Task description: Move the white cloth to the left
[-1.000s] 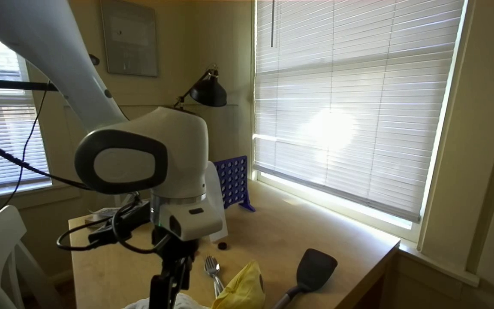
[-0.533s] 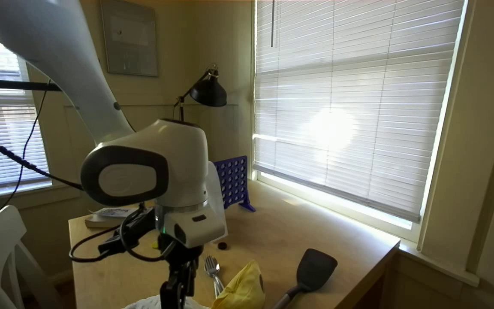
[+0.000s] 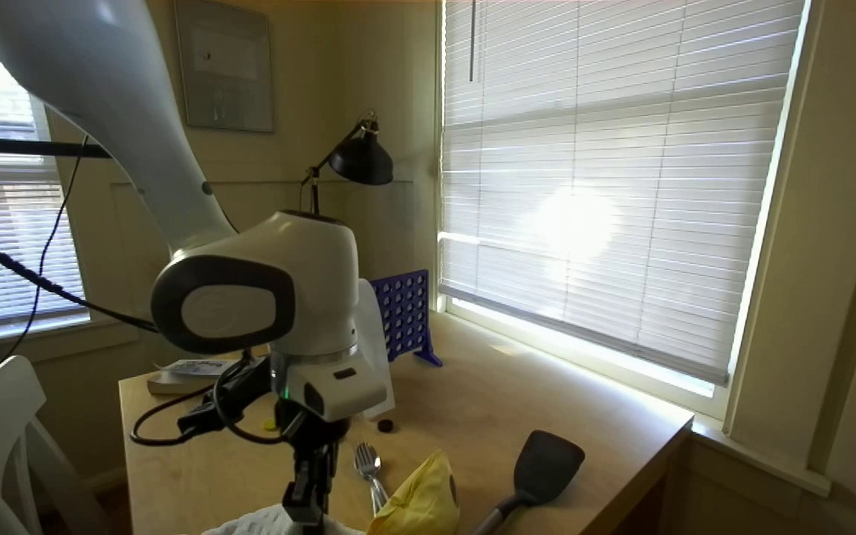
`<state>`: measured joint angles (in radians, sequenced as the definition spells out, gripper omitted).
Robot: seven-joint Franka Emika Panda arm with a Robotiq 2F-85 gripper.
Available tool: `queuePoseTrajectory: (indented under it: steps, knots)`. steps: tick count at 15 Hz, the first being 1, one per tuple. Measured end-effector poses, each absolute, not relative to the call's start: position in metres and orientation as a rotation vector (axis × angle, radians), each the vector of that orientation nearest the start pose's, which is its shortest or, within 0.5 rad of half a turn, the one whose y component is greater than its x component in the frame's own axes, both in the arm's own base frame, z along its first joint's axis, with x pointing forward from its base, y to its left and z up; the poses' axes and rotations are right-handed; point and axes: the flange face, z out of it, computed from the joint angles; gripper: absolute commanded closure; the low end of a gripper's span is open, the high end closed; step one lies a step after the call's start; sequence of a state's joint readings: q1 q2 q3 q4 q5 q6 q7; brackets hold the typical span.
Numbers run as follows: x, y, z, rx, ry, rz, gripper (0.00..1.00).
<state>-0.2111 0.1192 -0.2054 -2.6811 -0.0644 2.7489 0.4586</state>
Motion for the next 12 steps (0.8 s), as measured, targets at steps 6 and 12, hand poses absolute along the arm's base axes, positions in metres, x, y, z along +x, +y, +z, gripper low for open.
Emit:
queuePoseTrajectory:
  steps: [6,12]
  knots:
    - [0.365,-0.168,0.236,-2.981,1.090,0.216,0.98]
    - [0.343,-0.135,0.332,-2.948,0.618,0.254,0.98]
